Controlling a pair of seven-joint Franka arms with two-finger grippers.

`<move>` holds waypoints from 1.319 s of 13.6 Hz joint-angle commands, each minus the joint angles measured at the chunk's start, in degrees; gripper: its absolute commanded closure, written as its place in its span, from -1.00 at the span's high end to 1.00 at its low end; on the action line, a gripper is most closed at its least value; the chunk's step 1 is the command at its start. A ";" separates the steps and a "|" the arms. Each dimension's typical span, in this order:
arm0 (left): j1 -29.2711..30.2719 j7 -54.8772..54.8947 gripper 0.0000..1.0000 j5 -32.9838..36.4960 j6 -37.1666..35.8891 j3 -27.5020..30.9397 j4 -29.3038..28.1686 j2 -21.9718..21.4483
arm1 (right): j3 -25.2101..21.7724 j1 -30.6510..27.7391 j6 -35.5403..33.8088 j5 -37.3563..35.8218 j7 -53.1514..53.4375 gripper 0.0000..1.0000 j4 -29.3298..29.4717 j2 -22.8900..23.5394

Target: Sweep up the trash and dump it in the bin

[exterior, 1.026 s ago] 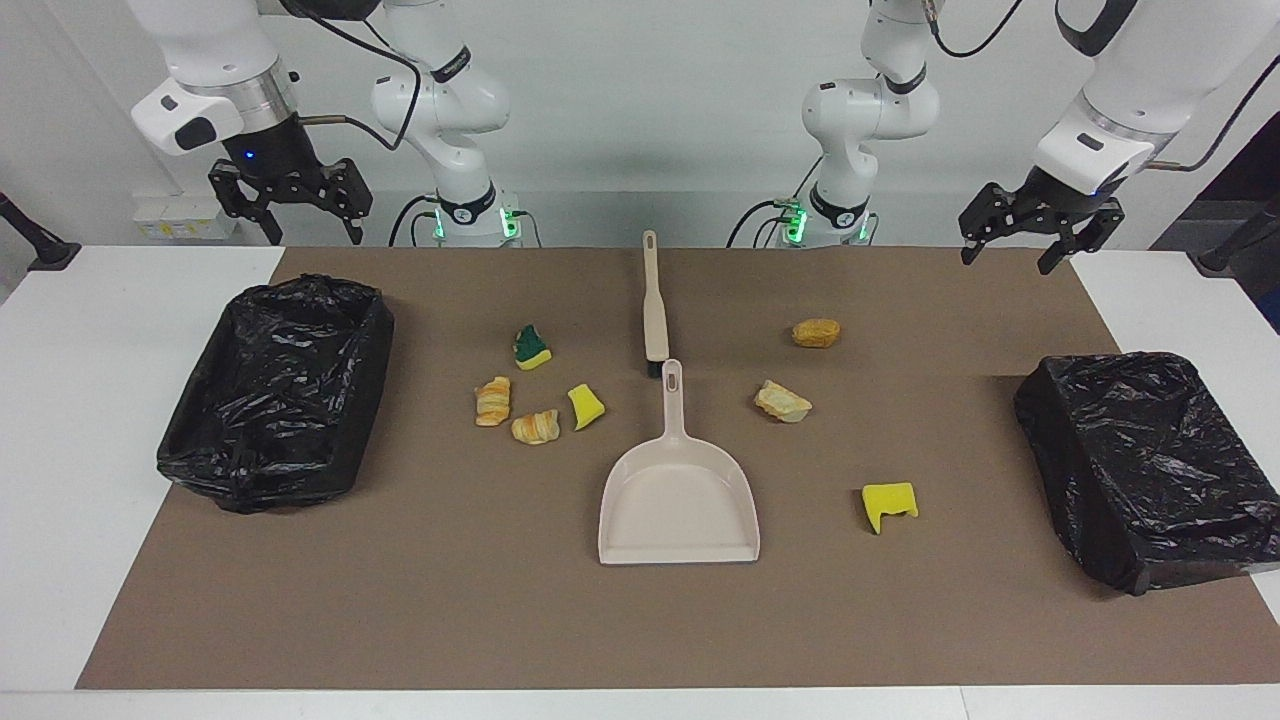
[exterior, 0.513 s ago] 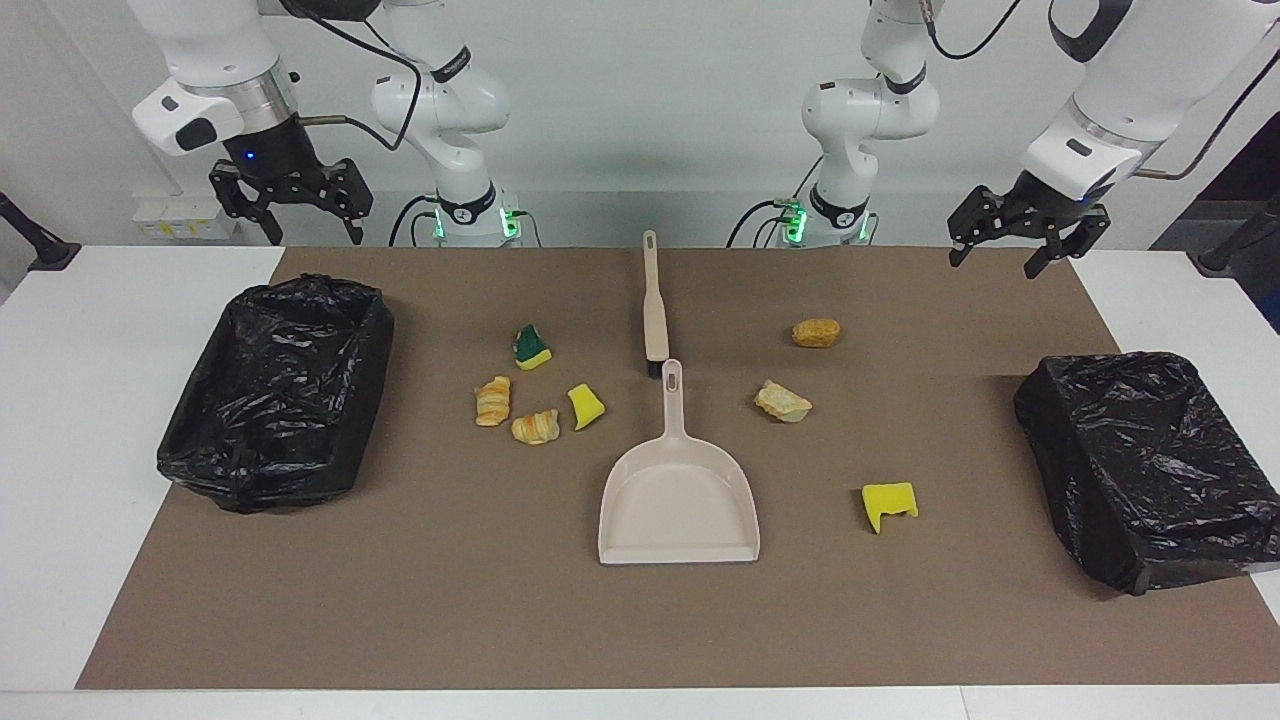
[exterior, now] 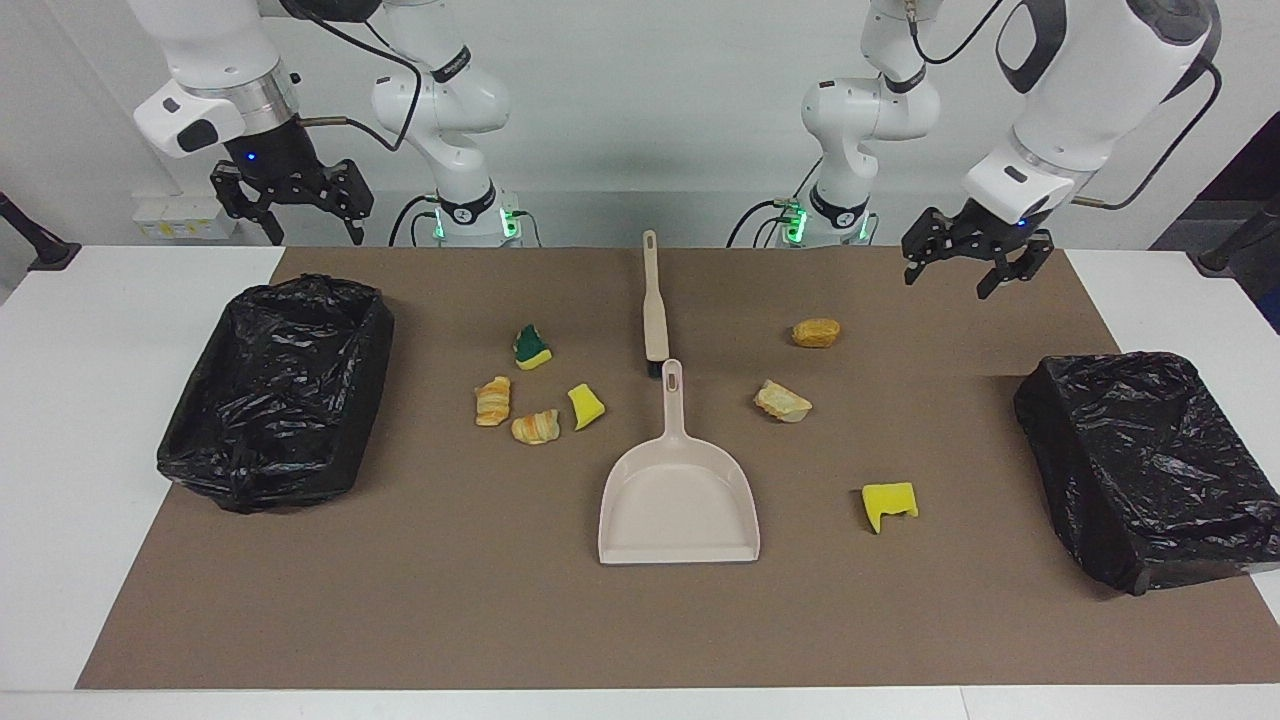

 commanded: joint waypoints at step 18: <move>-38.50 -29.92 1.00 -1.49 37.50 0.61 -40.46 -9.51 | 0.14 -0.21 -0.81 0.71 -1.39 1.00 -2.44 -2.08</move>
